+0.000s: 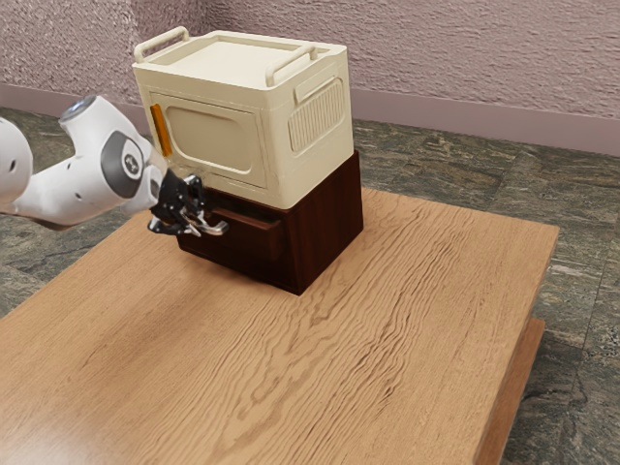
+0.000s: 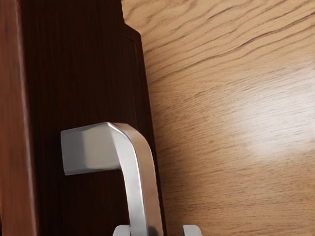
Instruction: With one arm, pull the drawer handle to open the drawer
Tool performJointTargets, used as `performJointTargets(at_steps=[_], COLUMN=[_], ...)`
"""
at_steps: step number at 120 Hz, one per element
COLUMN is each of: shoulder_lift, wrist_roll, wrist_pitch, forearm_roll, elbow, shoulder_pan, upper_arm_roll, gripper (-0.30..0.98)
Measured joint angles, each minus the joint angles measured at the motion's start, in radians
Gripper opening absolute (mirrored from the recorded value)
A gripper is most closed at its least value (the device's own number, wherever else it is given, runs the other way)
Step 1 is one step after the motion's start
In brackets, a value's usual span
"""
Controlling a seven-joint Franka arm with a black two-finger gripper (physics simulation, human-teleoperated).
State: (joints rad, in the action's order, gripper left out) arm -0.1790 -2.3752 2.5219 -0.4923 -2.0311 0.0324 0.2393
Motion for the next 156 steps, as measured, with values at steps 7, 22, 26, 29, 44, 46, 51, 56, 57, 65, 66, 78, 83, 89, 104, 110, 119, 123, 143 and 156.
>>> performJointTargets(at_steps=[7,22,26,29,44,46,51,56,57,65,66,78,83,89,104,110,119,123,143,156], shoulder_lift=[0.045,0.098,0.102,0.109,0.137,0.142,0.150,0.159,0.161,0.183,0.188,0.242,0.255,0.262,0.276,0.287,0.299,0.301,0.308,0.312], wrist_roll=[-0.010,-0.028,-0.033,-0.037,-0.053,-0.055,-0.059,-0.063,-0.064,-0.070,-0.070,-0.078,-0.081,-0.084,-0.090,-0.092,-0.095,-0.097,-0.101,-0.103], wrist_pitch=[0.000,0.000,0.000,0.000,0.001,0.001,0.000,0.000,0.000,-0.001,-0.001,-0.001,-0.001,-0.002,-0.002,-0.002,-0.002,-0.002,-0.003,-0.003], forearm_roll=[0.001,0.003,0.003,0.003,0.002,0.002,0.003,0.003,0.004,0.004,0.004,0.006,0.007,0.008,0.009,0.009,0.009,0.010,0.010,0.010], elbow=[-0.046,-0.113,-0.121,-0.130,-0.168,-0.175,-0.188,-0.200,-0.203,-0.227,-0.231,-0.280,-0.295,-0.307,-0.330,-0.341,-0.354,-0.357,-0.363,-0.365], shoulder_pan=[-0.001,-0.004,-0.004,-0.004,-0.007,-0.009,-0.012,-0.015,-0.016,-0.018,-0.017,-0.025,-0.031,-0.035,-0.041,-0.040,-0.039,-0.039,-0.040,-0.040], upper_arm_roll=[0.001,0.002,0.003,0.005,0.009,0.009,0.009,0.010,0.010,0.013,0.014,0.015,0.016,0.020,0.029,0.032,0.038,0.040,0.043,0.054], gripper=[0.02,-0.01,-0.01,-0.01,0.00,0.00,0.01,0.01,0.02,0.02,0.02,0.02,0.02,0.02,0.03,0.03,0.03,0.03,0.07,0.16])
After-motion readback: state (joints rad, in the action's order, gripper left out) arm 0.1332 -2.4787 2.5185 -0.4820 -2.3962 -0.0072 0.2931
